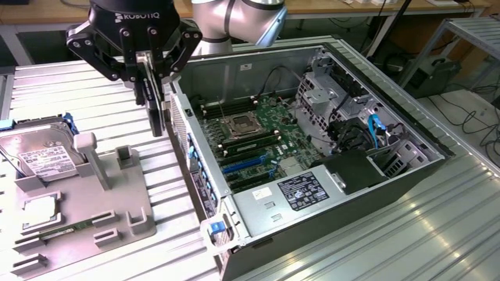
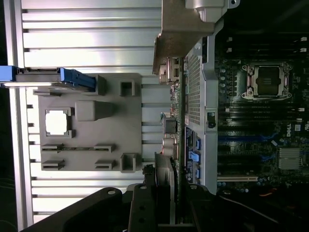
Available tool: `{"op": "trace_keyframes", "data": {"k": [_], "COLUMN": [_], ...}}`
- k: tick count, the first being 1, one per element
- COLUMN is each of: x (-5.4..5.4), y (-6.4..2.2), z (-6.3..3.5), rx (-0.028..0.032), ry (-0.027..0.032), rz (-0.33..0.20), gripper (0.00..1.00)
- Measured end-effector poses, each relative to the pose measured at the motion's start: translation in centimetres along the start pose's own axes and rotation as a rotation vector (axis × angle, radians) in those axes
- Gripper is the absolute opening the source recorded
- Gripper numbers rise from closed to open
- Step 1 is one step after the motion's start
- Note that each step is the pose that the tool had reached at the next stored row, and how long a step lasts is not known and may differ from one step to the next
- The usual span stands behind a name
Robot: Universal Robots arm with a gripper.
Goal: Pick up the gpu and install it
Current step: 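Pick up the gpu and move the gpu toward the slot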
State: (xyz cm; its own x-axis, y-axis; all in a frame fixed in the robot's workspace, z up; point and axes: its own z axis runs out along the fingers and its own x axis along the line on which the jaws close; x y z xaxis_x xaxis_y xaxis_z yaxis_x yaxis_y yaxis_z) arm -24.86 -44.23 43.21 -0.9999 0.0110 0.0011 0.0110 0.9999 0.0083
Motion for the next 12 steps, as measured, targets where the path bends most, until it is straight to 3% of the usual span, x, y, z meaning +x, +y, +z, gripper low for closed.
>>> {"op": "trace_keyframes", "data": {"k": [12], "x": [-0.97], "y": [0.01], "z": [0.0], "rx": [-0.0001], "ry": [-0.0001], "rz": [0.0], "gripper": [0.28]}}
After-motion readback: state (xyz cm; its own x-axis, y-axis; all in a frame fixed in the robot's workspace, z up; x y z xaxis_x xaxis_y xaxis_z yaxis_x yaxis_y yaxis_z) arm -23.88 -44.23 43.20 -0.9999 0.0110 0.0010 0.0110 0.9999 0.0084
